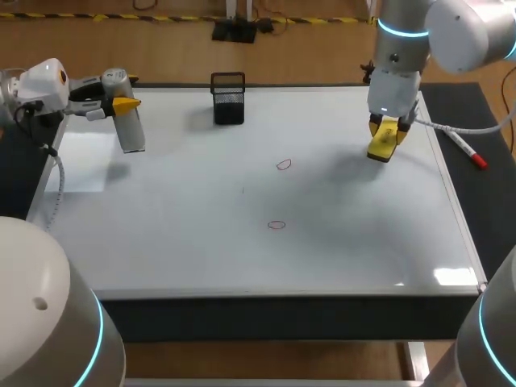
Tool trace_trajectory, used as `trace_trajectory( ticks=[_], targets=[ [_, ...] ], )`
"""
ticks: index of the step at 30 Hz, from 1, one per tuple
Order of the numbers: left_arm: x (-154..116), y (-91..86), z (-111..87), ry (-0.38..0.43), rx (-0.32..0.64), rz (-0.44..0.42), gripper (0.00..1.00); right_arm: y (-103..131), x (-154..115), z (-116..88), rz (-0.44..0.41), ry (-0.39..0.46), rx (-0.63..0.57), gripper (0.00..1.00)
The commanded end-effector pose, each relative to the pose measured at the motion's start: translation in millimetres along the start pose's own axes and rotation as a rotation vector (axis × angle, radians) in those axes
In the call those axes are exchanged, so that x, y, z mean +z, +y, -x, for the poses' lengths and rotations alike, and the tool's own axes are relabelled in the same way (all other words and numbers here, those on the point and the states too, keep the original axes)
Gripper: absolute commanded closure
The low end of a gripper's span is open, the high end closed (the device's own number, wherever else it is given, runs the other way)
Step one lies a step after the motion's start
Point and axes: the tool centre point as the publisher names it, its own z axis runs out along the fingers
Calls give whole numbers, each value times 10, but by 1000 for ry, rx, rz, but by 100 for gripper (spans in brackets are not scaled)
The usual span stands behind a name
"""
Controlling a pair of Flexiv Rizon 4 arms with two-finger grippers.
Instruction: Pick up the inspection probe, press it on each red-marked spot on the whiteboard one by one, put down the probe, pick up the eraser, and wipe off all the red marks.
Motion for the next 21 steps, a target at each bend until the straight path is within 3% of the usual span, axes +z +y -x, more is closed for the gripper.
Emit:
trace_trajectory(
  ticks=[1,15,21],
  targets=[
    [192,-116,-63,39,9,30,100,-4,-10,-7,-3,2,-2,100],
    [902,-100,-403,184,28,-23,100,-4,-10,-7,-3,2,-2,100],
    [1243,-36,-477,204,10,-37,100,-4,-10,-7,-3,2,-2,100]
  ],
)
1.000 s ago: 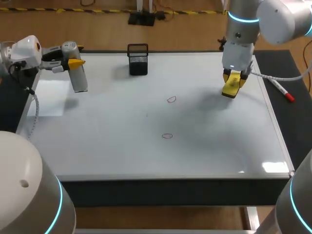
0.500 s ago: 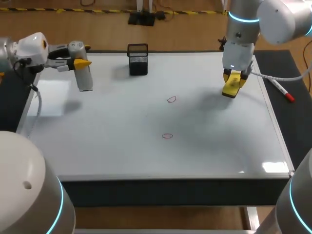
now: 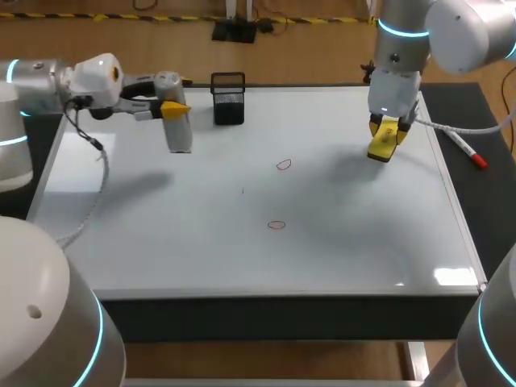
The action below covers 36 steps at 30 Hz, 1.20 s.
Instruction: Pick up the inspection probe, press it on each red-marked spot on the whiteboard one by one, put down the probe, pick up the eraser, and wipe off all the red marks.
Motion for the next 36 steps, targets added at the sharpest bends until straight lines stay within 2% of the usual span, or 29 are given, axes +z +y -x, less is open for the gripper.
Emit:
trace_trajectory(
  ticks=[1,6,15,23,36],
  targets=[
    [268,101,79,5,-20,-12,100,-6,-7,-3,-2,2,-2,100],
    [546,209,117,12,-42,-28,100,-6,-7,-3,-2,2,-2,100],
    [1016,318,148,-25,-39,-47,100,-6,-7,-3,-2,2,-2,100],
    [1396,431,189,-48,-44,-22,100,-6,-7,-3,-2,2,-2,100],
    [1833,572,237,-36,-28,-28,100,-6,-7,-3,-2,2,-2,100]
  ],
)
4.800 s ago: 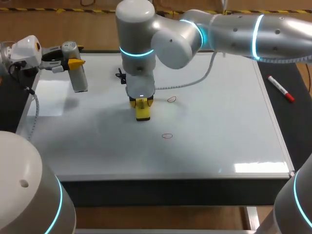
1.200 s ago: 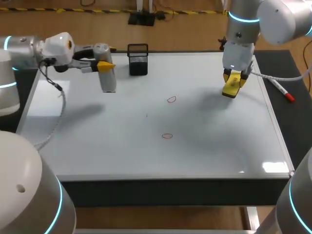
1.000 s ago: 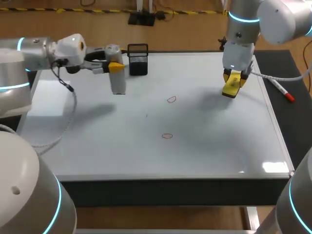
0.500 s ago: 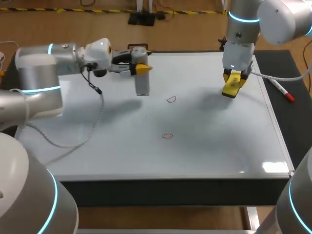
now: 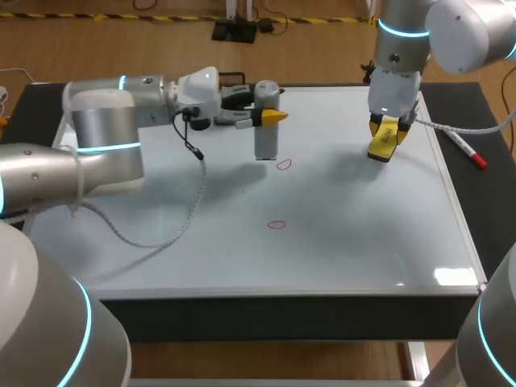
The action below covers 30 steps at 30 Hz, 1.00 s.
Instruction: Pick up the inspection probe, press it on each red-marked spot on the whiteboard one by one, put down the probe, pick up the eraser, and wipe off all the red marks.
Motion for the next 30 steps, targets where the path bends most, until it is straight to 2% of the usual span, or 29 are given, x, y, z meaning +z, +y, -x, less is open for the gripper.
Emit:
trace_trajectory(
  ticks=[1,15,30],
  targets=[
    [122,76,53,7,1,-11,100,-6,-7,-3,-2,2,-2,100],
    [225,185,60,42,-10,-46,100,-6,-7,-3,-2,2,-2,100],
    [306,309,22,64,-21,-48,100,-6,-7,-3,-2,2,-2,100]
  ],
)
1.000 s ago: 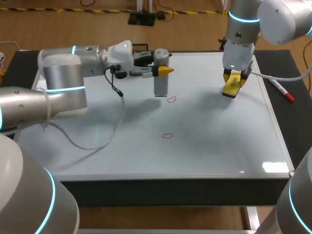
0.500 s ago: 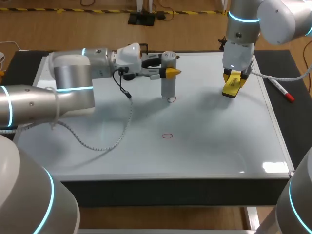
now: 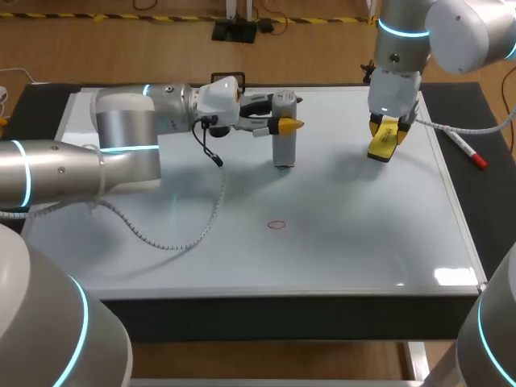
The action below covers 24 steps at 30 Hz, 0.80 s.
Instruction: Pick up the inspection probe, press it on each red-marked spot on the whiteboard one by one, put down the probe, pick up the eraser, and wipe off all the red marks.
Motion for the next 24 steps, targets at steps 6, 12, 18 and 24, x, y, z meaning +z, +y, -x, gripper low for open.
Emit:
trace_trajectory(
  ticks=[6,12,18,24],
  targets=[
    [26,46,20,7,-9,-1,100,-6,-7,-3,-2,2,-2,100],
    [30,55,15,7,-16,5,100,-6,-7,-3,-2,2,-2,100],
    [29,75,18,8,-23,21,100,-6,-7,-3,-2,2,-2,100],
    [23,108,29,10,-36,30,100,-6,-7,-3,-2,2,-2,100]
  ],
)
